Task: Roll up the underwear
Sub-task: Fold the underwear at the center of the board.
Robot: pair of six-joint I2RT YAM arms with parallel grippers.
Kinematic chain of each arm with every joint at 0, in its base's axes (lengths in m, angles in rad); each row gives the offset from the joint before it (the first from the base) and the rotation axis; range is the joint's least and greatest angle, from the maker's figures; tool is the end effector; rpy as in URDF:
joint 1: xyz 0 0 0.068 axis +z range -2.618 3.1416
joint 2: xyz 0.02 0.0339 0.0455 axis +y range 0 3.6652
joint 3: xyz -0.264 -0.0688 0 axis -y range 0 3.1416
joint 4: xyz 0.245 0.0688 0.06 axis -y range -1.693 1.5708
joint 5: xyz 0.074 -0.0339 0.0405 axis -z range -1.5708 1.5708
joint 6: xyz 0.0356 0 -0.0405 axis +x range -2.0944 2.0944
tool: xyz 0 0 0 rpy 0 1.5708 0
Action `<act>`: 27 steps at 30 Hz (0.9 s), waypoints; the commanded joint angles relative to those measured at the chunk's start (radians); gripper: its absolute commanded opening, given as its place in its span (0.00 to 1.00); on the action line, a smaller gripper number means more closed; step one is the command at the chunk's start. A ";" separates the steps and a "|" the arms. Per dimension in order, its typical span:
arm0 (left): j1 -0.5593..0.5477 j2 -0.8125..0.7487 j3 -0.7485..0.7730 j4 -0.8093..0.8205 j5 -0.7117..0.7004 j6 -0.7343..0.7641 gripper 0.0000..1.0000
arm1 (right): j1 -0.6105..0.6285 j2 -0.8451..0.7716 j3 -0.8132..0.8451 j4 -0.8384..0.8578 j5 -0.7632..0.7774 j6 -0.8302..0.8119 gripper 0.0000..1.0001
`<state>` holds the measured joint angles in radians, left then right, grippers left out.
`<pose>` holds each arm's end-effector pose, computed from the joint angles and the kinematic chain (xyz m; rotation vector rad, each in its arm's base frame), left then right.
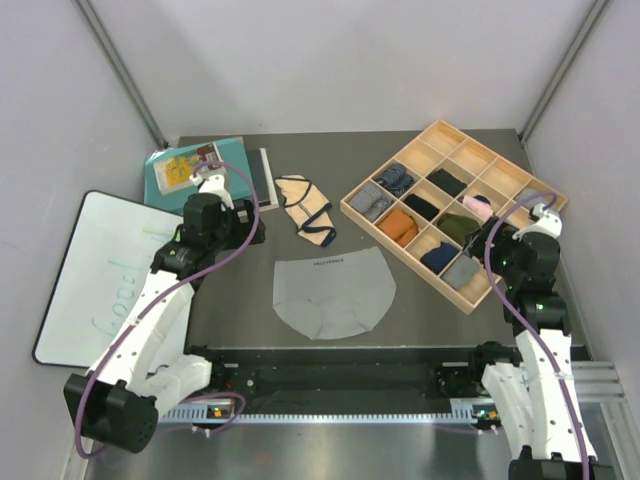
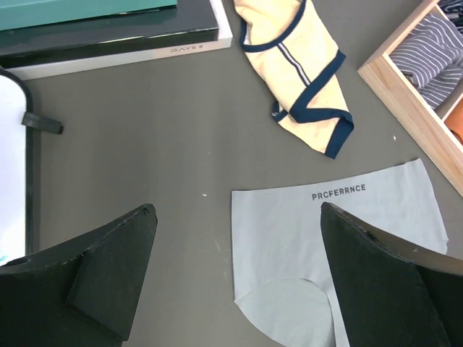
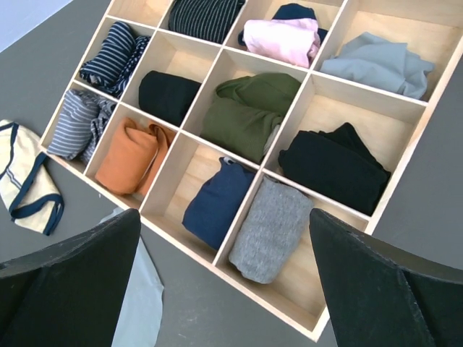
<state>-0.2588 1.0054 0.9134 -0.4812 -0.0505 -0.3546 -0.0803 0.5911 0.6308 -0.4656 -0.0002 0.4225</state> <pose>0.2132 -0.0546 0.3142 -0.1330 2.1545 -0.3030 0.1426 -0.0115 0.2850 0.4983 1.9405 0.2200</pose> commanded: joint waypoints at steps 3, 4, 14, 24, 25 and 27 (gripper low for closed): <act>0.007 -0.025 0.002 0.030 -0.049 -0.003 0.99 | 0.007 -0.011 0.050 0.013 0.022 -0.010 0.99; 0.007 -0.027 -0.002 0.030 -0.054 -0.001 0.99 | 0.005 -0.010 0.053 0.016 0.005 -0.011 0.99; 0.010 -0.018 -0.002 0.001 -0.081 0.003 0.99 | 0.370 0.107 0.081 0.088 -0.003 0.125 0.82; 0.047 -0.002 0.021 -0.048 -0.164 -0.020 0.97 | 1.181 0.781 0.383 0.197 0.344 0.328 0.77; 0.062 -0.004 0.021 -0.048 -0.164 -0.021 0.96 | 1.209 0.829 0.465 0.191 0.353 0.334 0.76; 0.090 -0.011 0.022 -0.051 -0.164 -0.027 0.94 | 1.272 0.961 0.541 0.176 0.365 0.351 0.72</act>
<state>-0.2138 1.0061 0.9134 -0.5243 -0.1822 -0.3653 1.0744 1.4021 1.0000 -0.3233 0.2817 0.7067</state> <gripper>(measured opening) 0.957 0.745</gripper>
